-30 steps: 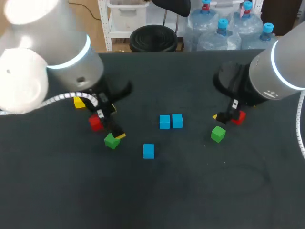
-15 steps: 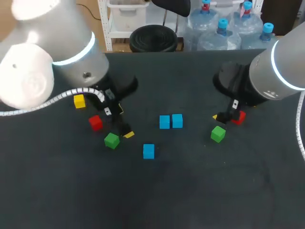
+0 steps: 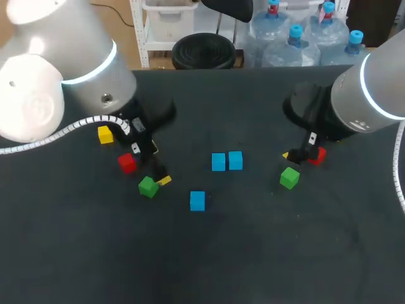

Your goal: Place the blue cubes, place green cubes on the blue cubes, place the yellow cubes on the green cubes, then place the red cubes on the yellow cubes, and place purple cube on the red cubes.

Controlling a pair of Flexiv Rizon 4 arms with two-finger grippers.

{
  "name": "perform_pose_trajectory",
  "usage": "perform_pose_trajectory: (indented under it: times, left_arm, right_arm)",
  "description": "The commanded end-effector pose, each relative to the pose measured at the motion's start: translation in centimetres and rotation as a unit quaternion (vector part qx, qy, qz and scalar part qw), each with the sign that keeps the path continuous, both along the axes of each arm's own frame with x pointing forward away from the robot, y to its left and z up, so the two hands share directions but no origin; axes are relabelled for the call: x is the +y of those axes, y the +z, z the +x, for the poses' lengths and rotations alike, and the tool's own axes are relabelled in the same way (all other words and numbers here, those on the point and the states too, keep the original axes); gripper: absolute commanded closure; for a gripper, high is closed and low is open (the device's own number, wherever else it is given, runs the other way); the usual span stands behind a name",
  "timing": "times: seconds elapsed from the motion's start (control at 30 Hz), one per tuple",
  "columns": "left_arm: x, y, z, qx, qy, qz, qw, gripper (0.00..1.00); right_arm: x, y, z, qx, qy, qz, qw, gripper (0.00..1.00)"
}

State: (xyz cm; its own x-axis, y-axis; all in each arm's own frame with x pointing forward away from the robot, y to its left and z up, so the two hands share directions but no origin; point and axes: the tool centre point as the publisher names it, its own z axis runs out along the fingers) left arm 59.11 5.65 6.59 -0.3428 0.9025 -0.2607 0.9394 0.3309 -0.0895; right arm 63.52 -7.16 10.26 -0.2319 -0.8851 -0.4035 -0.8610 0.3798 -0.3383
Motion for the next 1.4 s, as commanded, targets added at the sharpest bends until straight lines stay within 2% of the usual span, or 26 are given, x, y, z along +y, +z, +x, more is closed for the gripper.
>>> perform_pose_trajectory:
  times: [0.03, 0.1, 0.17, 0.3, 0.57, 0.77, 0.97, 1.2, 1.4]
  left_arm:
    - [-2.7, -0.3, 1.2, 0.03, -0.064, 0.036, 0.997, 0.0]
    - [-3.8, -0.6, 1.3, 0.037, -0.098, 0.052, 0.993, 0.0]
    - [-4.4, -0.8, 1.4, 0.041, -0.12, 0.05, 0.991, 0.0]
    - [-6.5, -2.0, 1.2, 0.055, -0.177, 0.086, 0.979, 0.0]
    - [-8.3, -3.6, -0.1, 0.062, -0.207, 0.132, 0.967, 0.0]
    - [-7.5, -4.1, -0.9, 0.067, -0.186, 0.139, 0.97, 0.0]
    - [-6.4, -4.5, -1.7, 0.049, -0.142, 0.16, 0.976, 0.0]
    - [-5.8, -5.6, -2.3, 0.032, -0.116, 0.132, 0.984, 0.0]
    - [-5.6, -6.1, -2.6, 0.025, -0.125, 0.123, 0.984, 0.0]
  right_arm:
    - [0.0, -0.2, -0.2, -0.006, -0.003, 0.001, 1.0, 0.0]
    - [0.0, -0.2, -0.2, -0.006, -0.003, 0.001, 1.0, 0.0]
    - [0.0, -0.2, -0.2, -0.006, -0.003, 0.001, 1.0, 0.0]
    - [0.0, -0.2, -0.2, -0.006, -0.003, 0.001, 1.0, 0.0]
    - [0.0, -0.2, -0.2, -0.006, -0.003, 0.001, 1.0, 0.0]
    - [0.0, -0.2, -0.2, -0.006, -0.003, 0.001, 1.0, 0.0]
    - [0.0, -0.2, -0.2, -0.006, -0.003, 0.001, 1.0, 0.0]
    - [0.0, -0.2, -0.2, -0.006, -0.003, 0.001, 1.0, 0.0]
    - [0.0, -0.2, -0.2, -0.006, -0.003, 0.001, 1.0, 0.0]
